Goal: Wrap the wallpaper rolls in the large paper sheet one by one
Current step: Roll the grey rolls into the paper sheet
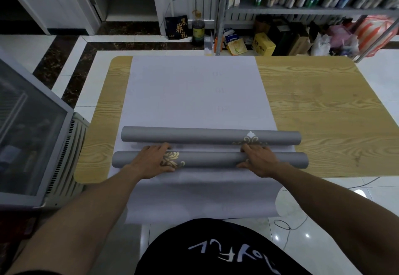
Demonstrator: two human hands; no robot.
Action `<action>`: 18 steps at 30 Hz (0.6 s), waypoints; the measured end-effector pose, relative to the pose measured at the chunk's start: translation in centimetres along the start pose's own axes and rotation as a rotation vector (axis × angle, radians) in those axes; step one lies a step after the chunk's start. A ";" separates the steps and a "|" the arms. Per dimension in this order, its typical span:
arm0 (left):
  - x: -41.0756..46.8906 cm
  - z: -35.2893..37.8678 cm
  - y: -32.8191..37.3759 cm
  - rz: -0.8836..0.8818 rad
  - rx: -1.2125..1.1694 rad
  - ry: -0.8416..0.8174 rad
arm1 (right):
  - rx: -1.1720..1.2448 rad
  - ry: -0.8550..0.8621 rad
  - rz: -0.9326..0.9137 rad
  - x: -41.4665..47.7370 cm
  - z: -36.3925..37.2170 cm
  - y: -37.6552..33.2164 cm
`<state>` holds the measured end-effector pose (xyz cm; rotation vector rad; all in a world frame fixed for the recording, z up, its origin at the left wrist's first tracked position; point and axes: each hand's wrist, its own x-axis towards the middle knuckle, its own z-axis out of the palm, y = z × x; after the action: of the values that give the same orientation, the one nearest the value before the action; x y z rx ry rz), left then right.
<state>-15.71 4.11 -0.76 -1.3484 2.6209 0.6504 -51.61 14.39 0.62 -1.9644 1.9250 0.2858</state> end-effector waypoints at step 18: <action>-0.2 0.5 -0.1 0.019 0.009 -0.039 | 0.032 -0.038 0.024 -0.8 1.2 0.1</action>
<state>-15.51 4.41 -1.16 -1.2967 2.6058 0.6592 -51.57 15.55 -0.13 -1.9028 1.9188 0.2945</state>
